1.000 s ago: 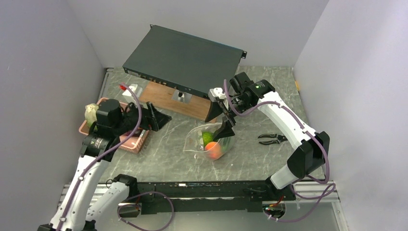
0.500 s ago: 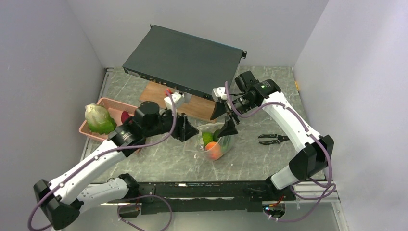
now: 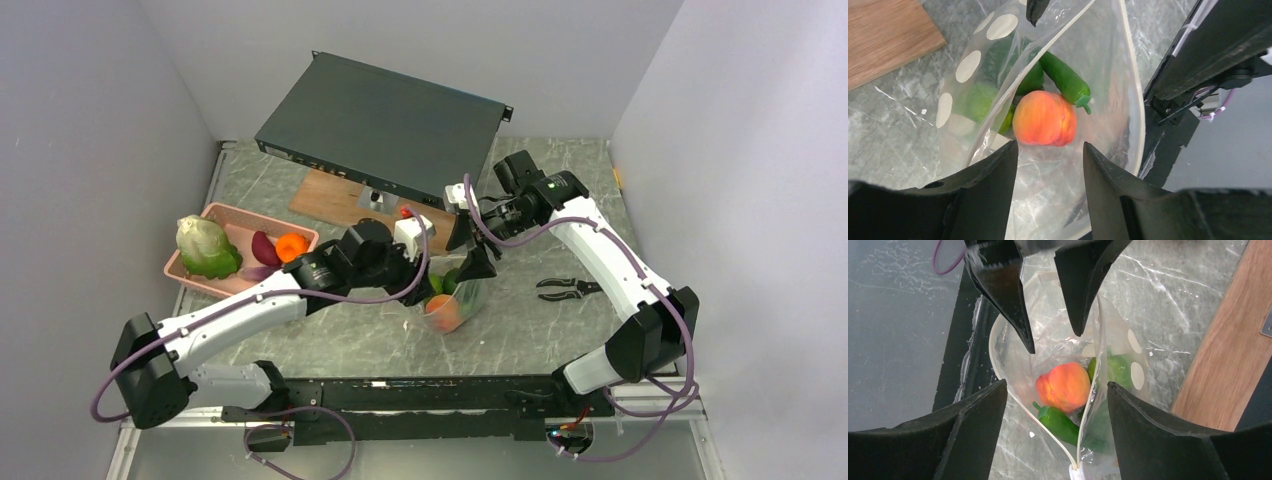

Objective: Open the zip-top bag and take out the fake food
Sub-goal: Pick up the fake fruit from the zipper food storage bag.

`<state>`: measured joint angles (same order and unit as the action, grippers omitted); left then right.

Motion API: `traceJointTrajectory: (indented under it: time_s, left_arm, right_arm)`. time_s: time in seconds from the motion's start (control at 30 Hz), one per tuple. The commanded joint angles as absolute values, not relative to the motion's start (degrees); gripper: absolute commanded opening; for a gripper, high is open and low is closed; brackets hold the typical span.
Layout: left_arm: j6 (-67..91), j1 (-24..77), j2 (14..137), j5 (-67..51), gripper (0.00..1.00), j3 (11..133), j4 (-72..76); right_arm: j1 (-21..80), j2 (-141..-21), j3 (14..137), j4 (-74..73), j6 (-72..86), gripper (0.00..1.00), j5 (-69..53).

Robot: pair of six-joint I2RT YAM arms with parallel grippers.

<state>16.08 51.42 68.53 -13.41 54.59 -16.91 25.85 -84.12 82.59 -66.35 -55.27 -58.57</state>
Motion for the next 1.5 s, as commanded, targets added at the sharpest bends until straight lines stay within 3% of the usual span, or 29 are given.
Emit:
traceJointTrajectory:
  time_s: [0.0, 0.5, 0.97, 1.47]
  left_arm:
    - [13.48, 52.47, 70.75, -10.46, 0.54, 57.57, -13.61]
    - [17.16, 53.33, 75.62, -14.17, 0.55, 52.93, -7.22]
    - [15.89, 55.46, 81.11, -9.60, 0.75, 50.62, -5.46]
    - [12.47, 57.12, 84.64, -13.16, 0.73, 49.48, 1.22]
  right_arm:
    - [25.64, -82.11, 82.27, -63.82, -54.15, 0.75, -58.24]
    - [25.50, -82.08, 81.38, -63.57, -54.67, 0.75, -58.59]
    - [25.49, -81.82, 80.78, -63.43, -54.84, 0.75, -58.60]
    - [25.20, -81.45, 79.81, -62.93, -54.67, 0.76, -58.68]
